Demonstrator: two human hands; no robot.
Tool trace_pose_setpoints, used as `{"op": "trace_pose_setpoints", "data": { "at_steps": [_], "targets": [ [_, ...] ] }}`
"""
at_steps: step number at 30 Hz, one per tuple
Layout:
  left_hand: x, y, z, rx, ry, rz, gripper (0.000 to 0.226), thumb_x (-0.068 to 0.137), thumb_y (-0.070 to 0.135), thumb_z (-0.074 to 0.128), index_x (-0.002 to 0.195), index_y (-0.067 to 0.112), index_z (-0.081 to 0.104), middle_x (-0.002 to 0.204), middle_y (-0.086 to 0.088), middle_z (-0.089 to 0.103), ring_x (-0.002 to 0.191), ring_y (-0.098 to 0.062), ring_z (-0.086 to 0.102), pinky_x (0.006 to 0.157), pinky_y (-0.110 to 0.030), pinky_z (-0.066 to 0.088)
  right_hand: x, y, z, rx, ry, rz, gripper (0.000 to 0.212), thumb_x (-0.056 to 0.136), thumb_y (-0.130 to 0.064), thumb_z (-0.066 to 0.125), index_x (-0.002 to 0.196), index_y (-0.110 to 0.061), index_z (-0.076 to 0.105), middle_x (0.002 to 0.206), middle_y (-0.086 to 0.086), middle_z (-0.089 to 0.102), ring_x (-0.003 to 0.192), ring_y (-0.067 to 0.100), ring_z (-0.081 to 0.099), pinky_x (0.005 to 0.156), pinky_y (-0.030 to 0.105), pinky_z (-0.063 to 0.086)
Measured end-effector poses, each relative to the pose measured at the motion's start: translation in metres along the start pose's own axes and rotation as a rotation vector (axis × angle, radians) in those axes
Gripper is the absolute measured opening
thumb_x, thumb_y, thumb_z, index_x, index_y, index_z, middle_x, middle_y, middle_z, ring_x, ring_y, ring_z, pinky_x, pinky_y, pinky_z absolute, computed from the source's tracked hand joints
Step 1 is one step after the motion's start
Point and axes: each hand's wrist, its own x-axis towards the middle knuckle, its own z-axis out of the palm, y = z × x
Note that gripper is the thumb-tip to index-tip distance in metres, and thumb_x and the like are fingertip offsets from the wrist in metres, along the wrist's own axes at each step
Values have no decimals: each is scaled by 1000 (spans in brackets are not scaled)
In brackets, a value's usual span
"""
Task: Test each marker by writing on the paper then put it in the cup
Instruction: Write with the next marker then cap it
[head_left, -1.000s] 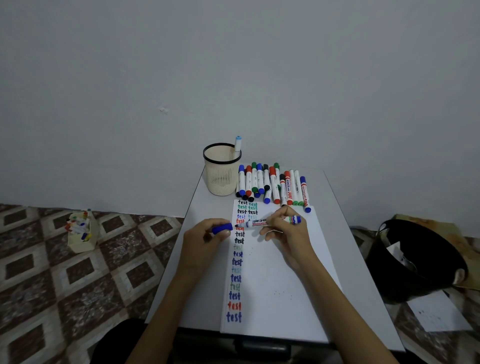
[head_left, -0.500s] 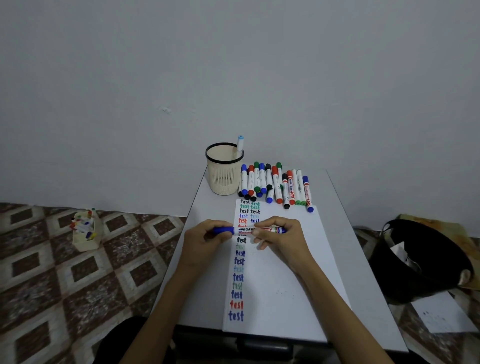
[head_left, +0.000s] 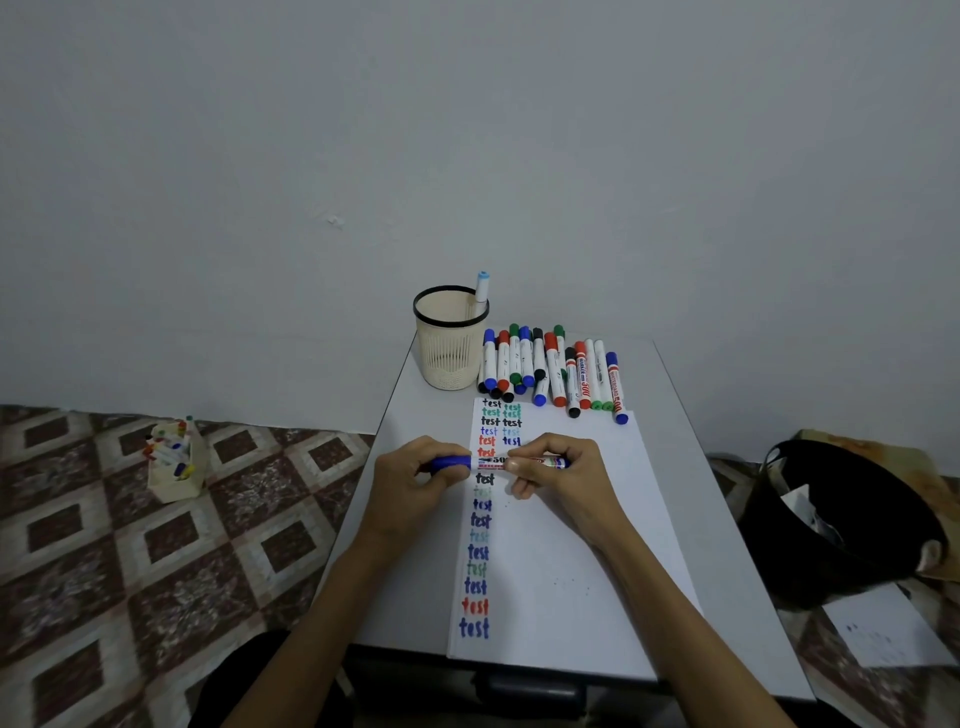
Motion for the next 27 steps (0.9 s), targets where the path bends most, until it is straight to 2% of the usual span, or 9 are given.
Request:
{"op": "trace_pose_setpoints", "data": {
  "at_steps": [4, 8, 10, 12, 15, 17, 19, 23, 27],
  "targets": [
    [1, 3, 1, -50, 58, -78, 19, 78, 9, 70, 93, 20, 68, 92, 8, 68, 86, -6, 63, 75, -17, 51, 4, 1, 1, -277, 16, -74, 12, 75, -15, 80, 86, -14, 77, 79, 3, 73, 75, 22, 67, 69, 34, 55],
    [0, 9, 4, -45, 51, -91, 26, 79, 11, 70, 97, 26, 61, 90, 9, 66, 84, -1, 63, 72, -12, 50, 16, -8, 13, -877, -122, -224, 26, 78, -41, 75, 101, -30, 74, 85, -15, 67, 73, 5, 55, 65, 23, 45],
    [0, 10, 6, -35, 66, -143, 30, 80, 14, 69, 105, 25, 57, 92, 9, 64, 83, 1, 62, 72, -7, 47, 25, -17, 20, -1072, -204, -318, 28, 82, -41, 70, 108, -30, 71, 90, -11, 67, 76, 3, 52, 67, 22, 45],
    [0, 11, 8, -3, 88, -198, 36, 84, 18, 66, 118, 19, 54, 97, 8, 61, 87, 0, 61, 75, -6, 46, 36, -25, 22, -1153, -228, -379, 25, 85, -34, 68, 109, -26, 70, 91, -8, 67, 78, 2, 51, 68, 18, 43],
    [0, 6, 11, 88, 37, -217, 43, 89, 24, 58, 129, 15, 46, 115, 2, 59, 104, -6, 55, 85, -12, 42, 56, -40, 22, -1131, -212, -346, 21, 87, -25, 67, 107, -18, 68, 91, -4, 67, 77, 5, 55, 71, 22, 49],
    [0, -1, 15, 186, -10, -228, 55, 90, 39, 50, 136, 11, 39, 134, -6, 50, 121, -15, 45, 100, -29, 37, 69, -54, 22, -1011, -137, -328, 18, 86, -21, 68, 102, -15, 66, 85, -2, 66, 72, 10, 60, 70, 30, 56],
    [2, -6, 18, 296, -50, -219, 64, 89, 49, 40, 139, 10, 35, 141, -8, 43, 129, -18, 38, 110, -40, 27, 83, -72, 23, -880, -9, -362, 19, 82, -16, 71, 99, -14, 63, 77, -2, 65, 69, 13, 63, 69, 33, 58],
    [1, -8, 22, 390, -81, -200, 52, 94, 40, 43, 138, 14, 37, 143, -2, 40, 133, -11, 31, 114, -31, 7, 115, -112, 28, -633, 209, -564, 46, 81, -11, 71, 123, -16, 52, 70, -1, 64, 65, 12, 65, 69, 22, 56],
    [2, -9, 22, 362, -64, -224, 46, 94, 38, 43, 135, 16, 42, 140, 1, 44, 132, -10, 33, 115, -31, 9, 148, -129, 36, -595, 354, -706, 50, 86, -13, 65, 133, -16, 48, 80, 1, 65, 71, 11, 66, 71, 22, 57]
  ]
}}
